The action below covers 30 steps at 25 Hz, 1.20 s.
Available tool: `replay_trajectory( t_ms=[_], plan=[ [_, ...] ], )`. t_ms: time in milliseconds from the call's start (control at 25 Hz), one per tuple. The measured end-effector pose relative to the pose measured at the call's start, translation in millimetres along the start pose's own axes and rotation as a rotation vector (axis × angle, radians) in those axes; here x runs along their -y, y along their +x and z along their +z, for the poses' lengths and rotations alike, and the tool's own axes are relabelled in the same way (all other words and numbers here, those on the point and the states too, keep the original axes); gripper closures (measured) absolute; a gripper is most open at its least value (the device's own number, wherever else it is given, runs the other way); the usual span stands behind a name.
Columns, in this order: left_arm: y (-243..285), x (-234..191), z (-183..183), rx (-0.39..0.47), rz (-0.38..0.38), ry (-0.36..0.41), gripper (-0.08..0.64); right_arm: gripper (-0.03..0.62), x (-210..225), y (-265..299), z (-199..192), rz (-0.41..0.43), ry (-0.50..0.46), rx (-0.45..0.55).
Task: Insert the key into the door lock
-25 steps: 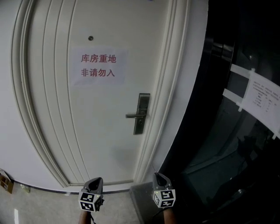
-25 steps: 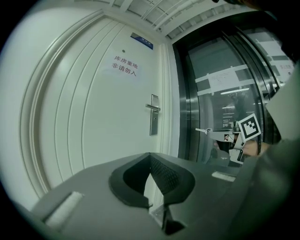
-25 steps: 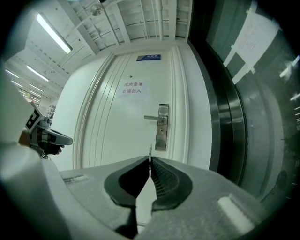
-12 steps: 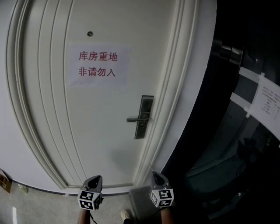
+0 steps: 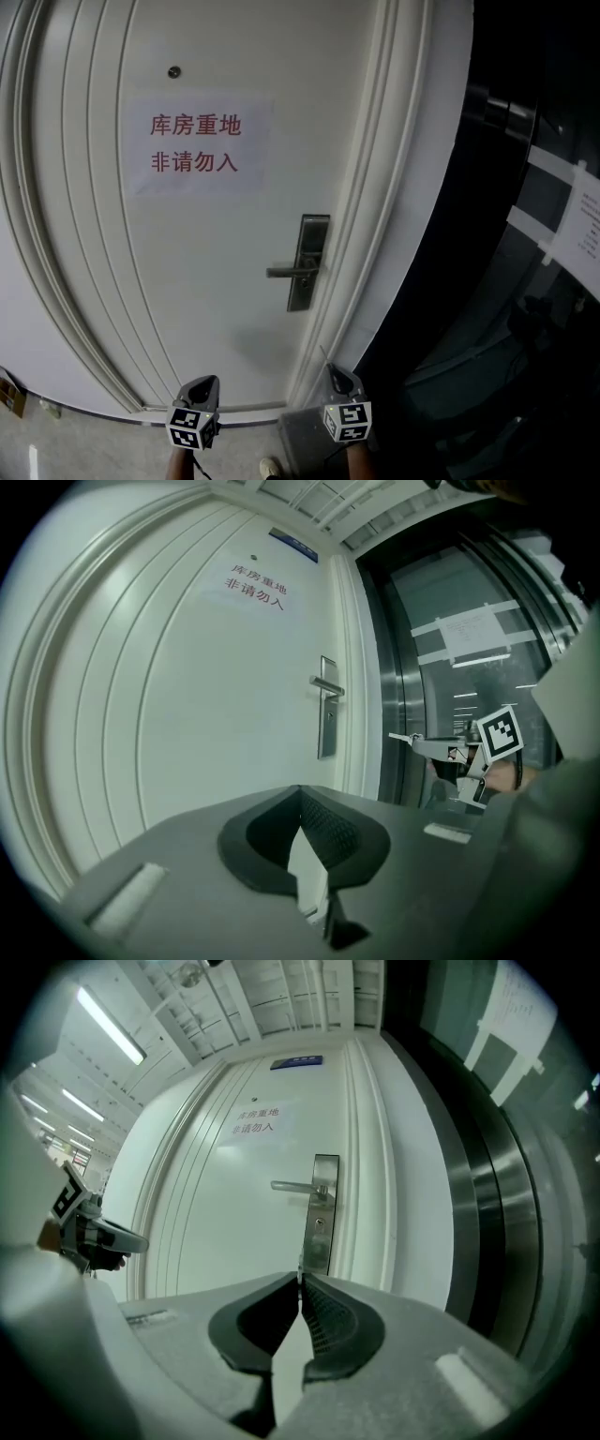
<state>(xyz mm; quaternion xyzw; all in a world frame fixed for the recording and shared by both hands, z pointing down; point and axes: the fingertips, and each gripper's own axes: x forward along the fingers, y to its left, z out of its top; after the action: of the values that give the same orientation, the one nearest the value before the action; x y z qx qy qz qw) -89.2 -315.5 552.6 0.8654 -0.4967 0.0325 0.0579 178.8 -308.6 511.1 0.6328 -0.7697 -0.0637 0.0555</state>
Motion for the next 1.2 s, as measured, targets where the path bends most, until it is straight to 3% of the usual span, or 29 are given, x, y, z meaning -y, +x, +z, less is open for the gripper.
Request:
replay_trajectory(
  t_ms=[680,1200],
  plan=[
    [50.3,-17.5,-1.5,-0.022,0.020,-0.025,0.558,0.583,23.6,81.0,57.8,-0.004,-0.480,0.038],
    [75.1,-31.7,-4.8,-0.029,0.047,-0.048,0.558,0.583,26.6,134.2,61.3,-0.047,-0.805,0.007]
  ],
)
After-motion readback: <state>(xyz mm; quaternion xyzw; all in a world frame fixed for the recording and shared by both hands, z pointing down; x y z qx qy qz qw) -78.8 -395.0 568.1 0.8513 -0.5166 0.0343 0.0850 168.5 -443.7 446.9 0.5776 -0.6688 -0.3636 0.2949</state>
